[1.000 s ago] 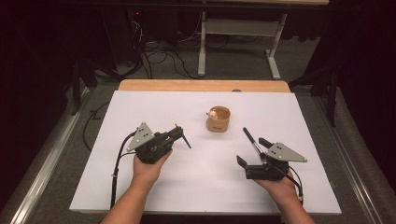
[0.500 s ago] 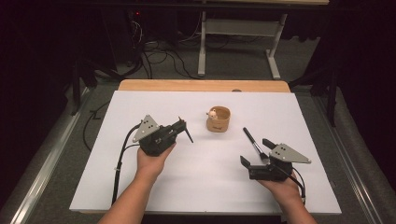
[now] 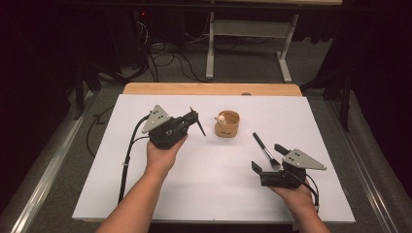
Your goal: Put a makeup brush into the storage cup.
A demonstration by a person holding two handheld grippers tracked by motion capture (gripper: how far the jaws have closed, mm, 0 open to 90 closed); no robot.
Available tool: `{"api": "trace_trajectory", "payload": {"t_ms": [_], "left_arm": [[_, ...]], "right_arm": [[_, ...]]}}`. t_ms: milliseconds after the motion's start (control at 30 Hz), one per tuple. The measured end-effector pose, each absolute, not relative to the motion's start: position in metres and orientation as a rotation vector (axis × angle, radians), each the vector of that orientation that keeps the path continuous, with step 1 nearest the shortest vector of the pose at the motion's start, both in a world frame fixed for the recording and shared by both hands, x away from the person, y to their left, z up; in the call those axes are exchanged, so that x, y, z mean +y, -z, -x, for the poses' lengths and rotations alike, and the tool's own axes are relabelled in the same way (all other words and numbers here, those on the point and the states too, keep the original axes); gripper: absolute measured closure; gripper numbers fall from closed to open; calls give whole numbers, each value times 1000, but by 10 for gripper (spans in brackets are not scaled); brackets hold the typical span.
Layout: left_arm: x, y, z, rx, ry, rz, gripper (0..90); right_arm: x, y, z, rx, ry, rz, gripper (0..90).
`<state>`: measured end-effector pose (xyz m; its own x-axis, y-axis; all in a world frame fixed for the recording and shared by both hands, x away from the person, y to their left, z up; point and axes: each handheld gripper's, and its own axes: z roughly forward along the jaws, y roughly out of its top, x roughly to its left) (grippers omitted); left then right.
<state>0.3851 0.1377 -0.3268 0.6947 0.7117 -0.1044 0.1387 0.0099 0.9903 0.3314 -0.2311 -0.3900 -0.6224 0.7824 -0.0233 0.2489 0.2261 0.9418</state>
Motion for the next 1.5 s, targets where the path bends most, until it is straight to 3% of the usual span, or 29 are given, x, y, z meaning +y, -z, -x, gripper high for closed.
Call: {"api": "trace_trajectory", "payload": {"t_ms": [1500], "left_arm": [[88, 309, -463, 752, -518, -1515, 837]], "right_arm": [[-233, 393, -334, 2011, -1410, -950, 21]]}}
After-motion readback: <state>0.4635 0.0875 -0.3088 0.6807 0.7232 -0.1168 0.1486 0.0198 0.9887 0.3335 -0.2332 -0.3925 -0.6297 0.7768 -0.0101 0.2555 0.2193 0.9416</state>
